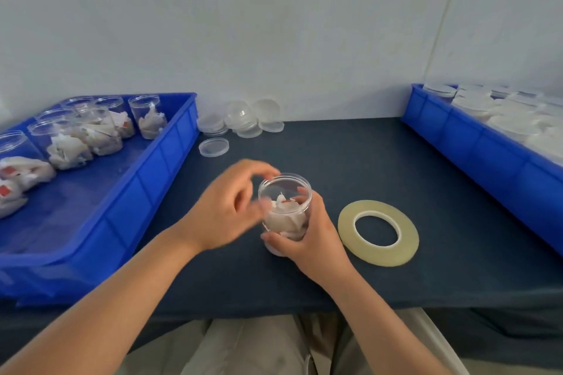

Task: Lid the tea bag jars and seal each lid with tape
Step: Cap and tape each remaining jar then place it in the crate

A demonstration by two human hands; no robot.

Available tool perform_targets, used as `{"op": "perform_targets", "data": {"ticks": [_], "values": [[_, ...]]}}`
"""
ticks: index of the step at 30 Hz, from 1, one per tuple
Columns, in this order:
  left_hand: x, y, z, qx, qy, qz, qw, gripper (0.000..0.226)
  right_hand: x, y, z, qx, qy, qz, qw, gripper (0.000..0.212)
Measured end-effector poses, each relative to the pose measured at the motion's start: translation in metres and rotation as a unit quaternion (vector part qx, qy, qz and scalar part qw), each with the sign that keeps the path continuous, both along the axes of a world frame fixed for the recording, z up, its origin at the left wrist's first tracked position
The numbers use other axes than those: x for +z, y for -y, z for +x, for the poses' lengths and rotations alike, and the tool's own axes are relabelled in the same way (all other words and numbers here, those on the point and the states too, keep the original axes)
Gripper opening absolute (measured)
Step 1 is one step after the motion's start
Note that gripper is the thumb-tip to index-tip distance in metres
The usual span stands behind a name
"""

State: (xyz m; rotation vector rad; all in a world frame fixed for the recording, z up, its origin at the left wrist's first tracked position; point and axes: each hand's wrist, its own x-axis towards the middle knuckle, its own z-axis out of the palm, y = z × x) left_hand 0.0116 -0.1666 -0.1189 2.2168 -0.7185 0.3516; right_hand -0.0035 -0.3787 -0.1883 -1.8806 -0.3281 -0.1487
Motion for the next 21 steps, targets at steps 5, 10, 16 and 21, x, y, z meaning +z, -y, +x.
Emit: {"op": "perform_targets", "data": {"ticks": [5,10,16,21], "values": [[-0.014,-0.036,0.087,0.293,-0.099,-0.042,0.950,0.023,0.000,0.001,-0.001,-0.007,0.005,-0.019,1.000,0.088],[-0.046,-0.061,0.177,0.343,-0.126,0.184,0.913,0.048,0.000,0.003,-0.002,-0.006,0.013,-0.021,1.000,0.086],[-0.057,-0.068,0.226,0.392,-0.186,0.218,0.874,0.069,-0.005,0.003,0.004,-0.003,0.025,-0.015,1.000,0.087],[-0.072,-0.061,0.210,0.399,-0.088,0.203,0.890,0.057,-0.007,0.002,0.007,-0.002,0.027,-0.017,0.999,0.086]]}}
